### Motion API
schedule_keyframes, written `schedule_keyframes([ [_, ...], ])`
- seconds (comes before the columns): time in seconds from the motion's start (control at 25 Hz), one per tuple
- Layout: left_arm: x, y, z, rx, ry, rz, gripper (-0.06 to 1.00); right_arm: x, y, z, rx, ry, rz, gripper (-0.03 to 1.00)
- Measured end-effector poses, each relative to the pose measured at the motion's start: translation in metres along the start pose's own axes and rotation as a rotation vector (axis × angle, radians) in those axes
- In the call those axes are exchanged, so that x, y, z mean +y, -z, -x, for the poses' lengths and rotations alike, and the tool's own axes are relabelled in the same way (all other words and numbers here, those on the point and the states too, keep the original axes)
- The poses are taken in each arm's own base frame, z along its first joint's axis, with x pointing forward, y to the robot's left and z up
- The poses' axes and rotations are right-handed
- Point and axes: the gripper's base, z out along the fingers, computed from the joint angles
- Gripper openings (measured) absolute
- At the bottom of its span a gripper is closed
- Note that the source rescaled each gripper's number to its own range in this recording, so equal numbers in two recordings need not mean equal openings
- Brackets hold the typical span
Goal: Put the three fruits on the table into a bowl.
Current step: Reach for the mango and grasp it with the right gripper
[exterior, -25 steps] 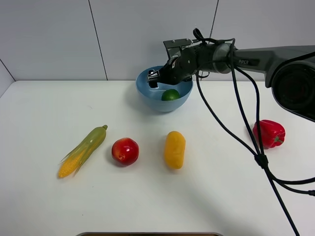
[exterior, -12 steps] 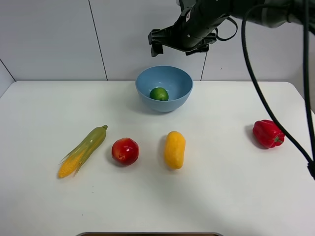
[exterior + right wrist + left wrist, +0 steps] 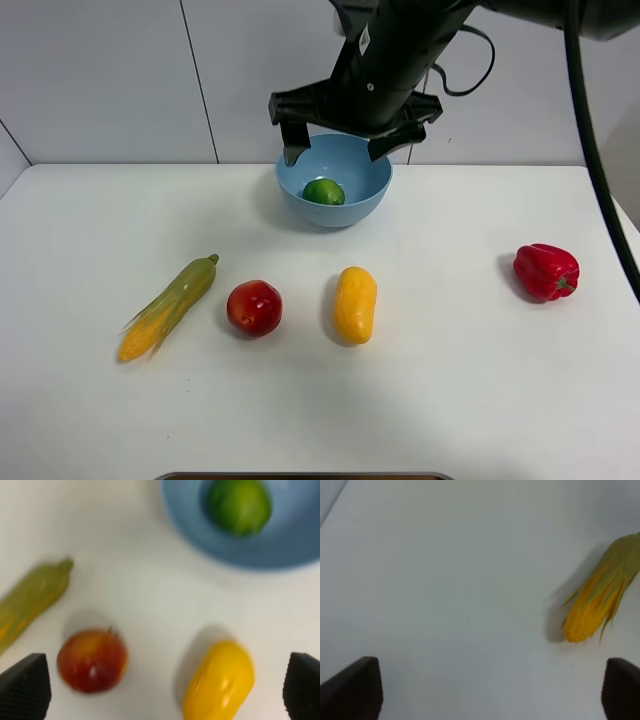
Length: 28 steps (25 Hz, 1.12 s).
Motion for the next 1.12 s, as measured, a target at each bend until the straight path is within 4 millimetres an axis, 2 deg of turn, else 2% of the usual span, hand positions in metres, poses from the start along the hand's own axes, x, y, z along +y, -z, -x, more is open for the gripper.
schedule_keyframes([
  [0.24,0.000,0.000,0.000,0.000,0.000,0.000,0.70,-0.012,-0.007,-0.048,0.027,-0.109,0.003,1.00],
  [0.48,0.000,0.000,0.000,0.000,0.000,0.000,0.70,-0.026,-0.012,-0.086,0.064,-0.205,-0.014,1.00],
  [0.72,0.000,0.000,0.000,0.000,0.000,0.000,0.70,-0.026,-0.018,-0.091,0.086,-0.280,-0.016,1.00],
  [0.96,0.000,0.000,0.000,0.000,-0.001,0.000,0.71,-0.029,-0.049,-0.094,0.147,-0.344,-0.085,1.00],
  [1.12,0.000,0.000,0.000,0.000,-0.001,0.000,0.71,-0.030,-0.063,-0.096,0.173,-0.365,-0.113,1.00],
])
